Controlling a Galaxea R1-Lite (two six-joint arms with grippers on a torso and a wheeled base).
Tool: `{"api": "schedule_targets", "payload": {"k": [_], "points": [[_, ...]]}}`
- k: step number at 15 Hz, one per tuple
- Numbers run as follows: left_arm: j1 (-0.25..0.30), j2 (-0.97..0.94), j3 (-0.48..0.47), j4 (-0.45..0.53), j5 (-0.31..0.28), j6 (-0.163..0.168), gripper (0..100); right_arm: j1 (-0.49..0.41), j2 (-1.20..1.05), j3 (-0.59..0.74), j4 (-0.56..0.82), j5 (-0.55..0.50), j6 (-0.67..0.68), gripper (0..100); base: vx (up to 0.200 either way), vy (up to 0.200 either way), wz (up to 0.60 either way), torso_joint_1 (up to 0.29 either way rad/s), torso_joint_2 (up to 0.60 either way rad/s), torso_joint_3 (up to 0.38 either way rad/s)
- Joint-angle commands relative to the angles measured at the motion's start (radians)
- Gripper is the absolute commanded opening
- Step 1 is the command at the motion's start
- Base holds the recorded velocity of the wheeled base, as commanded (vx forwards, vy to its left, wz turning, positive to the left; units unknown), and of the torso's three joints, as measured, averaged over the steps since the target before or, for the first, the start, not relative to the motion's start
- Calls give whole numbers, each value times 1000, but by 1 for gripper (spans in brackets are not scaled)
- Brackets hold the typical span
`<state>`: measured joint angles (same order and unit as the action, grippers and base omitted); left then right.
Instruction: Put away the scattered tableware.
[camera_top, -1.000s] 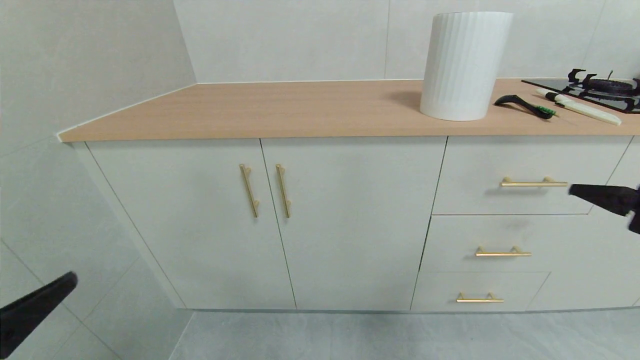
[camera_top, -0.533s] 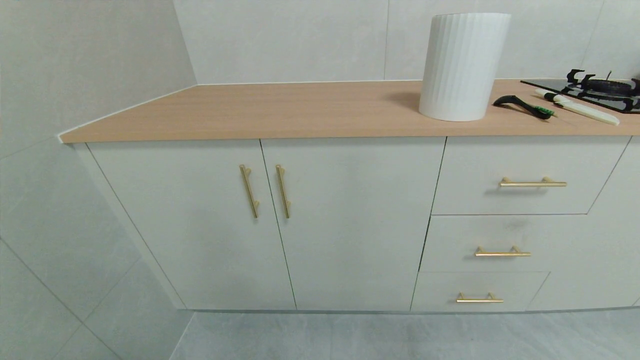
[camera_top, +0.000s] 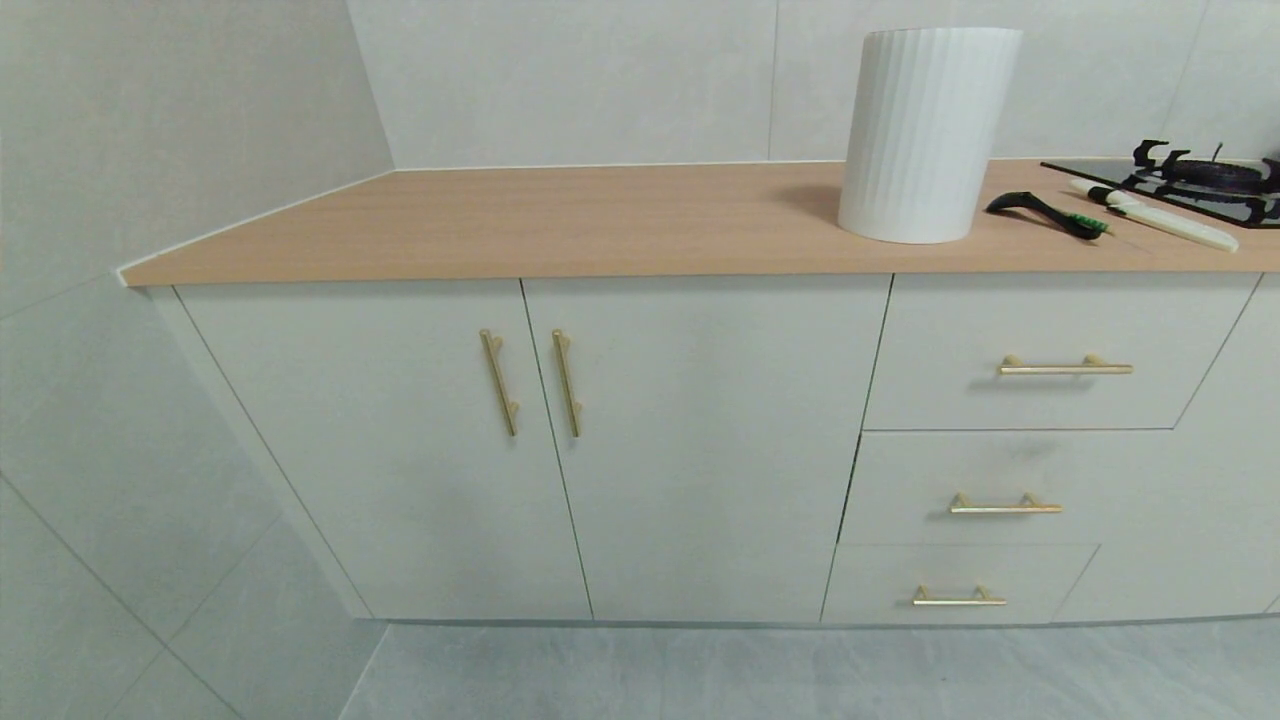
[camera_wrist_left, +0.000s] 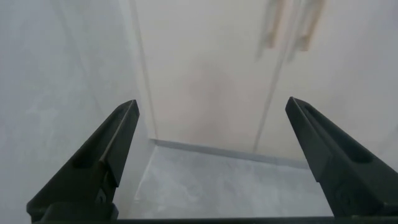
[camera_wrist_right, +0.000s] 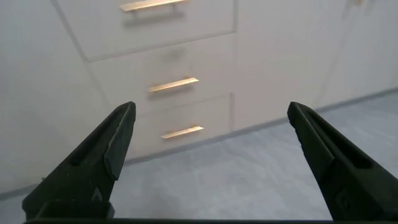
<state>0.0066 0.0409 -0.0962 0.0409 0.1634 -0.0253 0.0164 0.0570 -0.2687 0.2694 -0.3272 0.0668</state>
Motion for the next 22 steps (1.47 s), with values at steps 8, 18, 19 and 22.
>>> {"api": "schedule_targets", "payload": {"k": [8, 18, 19, 22], "points": [[0, -41, 96, -42, -97, 50, 100, -21, -54, 269, -262, 280, -47, 100, 0, 0, 0, 0, 0, 0], [0, -41, 96, -44, -97, 35, 100, -13, -57, 269, -268, 290, -64, 100, 0, 0, 0, 0, 0, 0], [0, -41, 96, -44, -99, 39, 100, -13, -57, 269, -268, 290, -64, 100, 0, 0, 0, 0, 0, 0], [0, -41, 96, -44, -101, 74, 100, -13, -57, 269, -268, 287, -64, 100, 0, -133, 0, 3, 0, 3]]}}
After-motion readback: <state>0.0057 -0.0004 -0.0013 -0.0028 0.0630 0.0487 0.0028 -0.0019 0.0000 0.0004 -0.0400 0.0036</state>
